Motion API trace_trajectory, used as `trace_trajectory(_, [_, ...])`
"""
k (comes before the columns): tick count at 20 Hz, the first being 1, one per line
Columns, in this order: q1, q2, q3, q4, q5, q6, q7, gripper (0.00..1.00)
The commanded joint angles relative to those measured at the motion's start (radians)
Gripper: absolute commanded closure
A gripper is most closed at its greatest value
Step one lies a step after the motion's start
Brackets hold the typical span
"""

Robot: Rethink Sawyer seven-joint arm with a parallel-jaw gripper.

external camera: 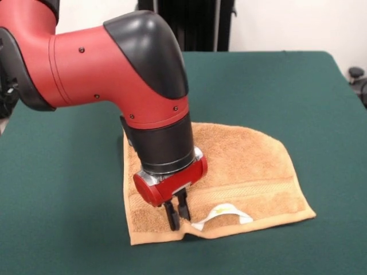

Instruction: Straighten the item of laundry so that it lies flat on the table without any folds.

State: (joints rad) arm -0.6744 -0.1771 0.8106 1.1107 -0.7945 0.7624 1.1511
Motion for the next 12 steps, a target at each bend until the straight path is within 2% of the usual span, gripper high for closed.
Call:
trace_trajectory(1, [0.013, 0.026, 0.036, -0.097, 0.004, 0.063, -0.322, 1.0])
trace_trajectory(12, [0.009, 0.022, 0.027, -0.171, 0.021, 0.134, -0.354, 1.0])
